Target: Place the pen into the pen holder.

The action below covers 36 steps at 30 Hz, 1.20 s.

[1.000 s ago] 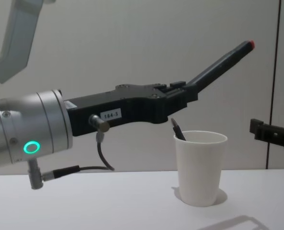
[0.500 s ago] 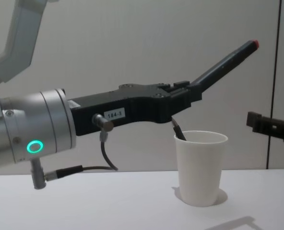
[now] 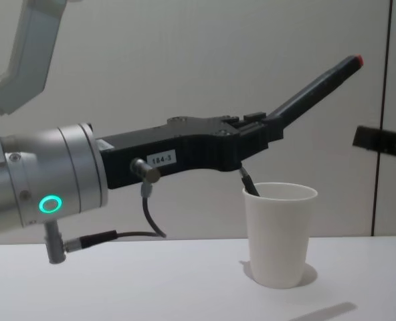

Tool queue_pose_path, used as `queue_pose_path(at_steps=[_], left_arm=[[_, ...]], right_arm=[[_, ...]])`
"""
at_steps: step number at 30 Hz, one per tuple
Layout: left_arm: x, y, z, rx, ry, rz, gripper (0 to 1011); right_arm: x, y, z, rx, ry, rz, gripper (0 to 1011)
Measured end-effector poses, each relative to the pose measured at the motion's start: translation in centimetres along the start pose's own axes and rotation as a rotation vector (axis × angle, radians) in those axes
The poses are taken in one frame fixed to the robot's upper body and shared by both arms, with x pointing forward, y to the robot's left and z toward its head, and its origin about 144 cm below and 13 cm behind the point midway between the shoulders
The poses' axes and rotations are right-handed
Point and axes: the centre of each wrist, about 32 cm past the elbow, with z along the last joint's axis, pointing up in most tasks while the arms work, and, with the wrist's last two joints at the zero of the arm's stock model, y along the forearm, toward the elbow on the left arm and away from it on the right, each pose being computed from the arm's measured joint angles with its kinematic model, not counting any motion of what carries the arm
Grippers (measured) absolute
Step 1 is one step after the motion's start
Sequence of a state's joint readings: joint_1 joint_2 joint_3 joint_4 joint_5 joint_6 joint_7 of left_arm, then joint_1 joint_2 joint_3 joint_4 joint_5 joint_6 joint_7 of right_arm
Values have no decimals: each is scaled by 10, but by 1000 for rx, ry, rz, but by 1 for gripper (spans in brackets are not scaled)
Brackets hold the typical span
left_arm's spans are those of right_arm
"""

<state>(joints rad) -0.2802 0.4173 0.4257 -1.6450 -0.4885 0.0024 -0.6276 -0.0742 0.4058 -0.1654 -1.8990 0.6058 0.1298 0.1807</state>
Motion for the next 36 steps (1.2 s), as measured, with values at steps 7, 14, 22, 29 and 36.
queue_pose_path(at_steps=[7,14,22,29,36], left_arm=[[0,0,0,0,0,0,188],[0,0,0,0,0,0,187],[0,0,0,0,0,0,187],[0,0,0,0,0,0,186],[0,0,0,0,0,0,187]], right_arm=[[3,-7,12,-14,125,35,1001],[4,-11,21,-34,254,74,1001],[6,-12,29,-74,426,153,1001],[5,-7,31,-116,567,228,1001],[4,-1,29,-133,640,268,1001]])
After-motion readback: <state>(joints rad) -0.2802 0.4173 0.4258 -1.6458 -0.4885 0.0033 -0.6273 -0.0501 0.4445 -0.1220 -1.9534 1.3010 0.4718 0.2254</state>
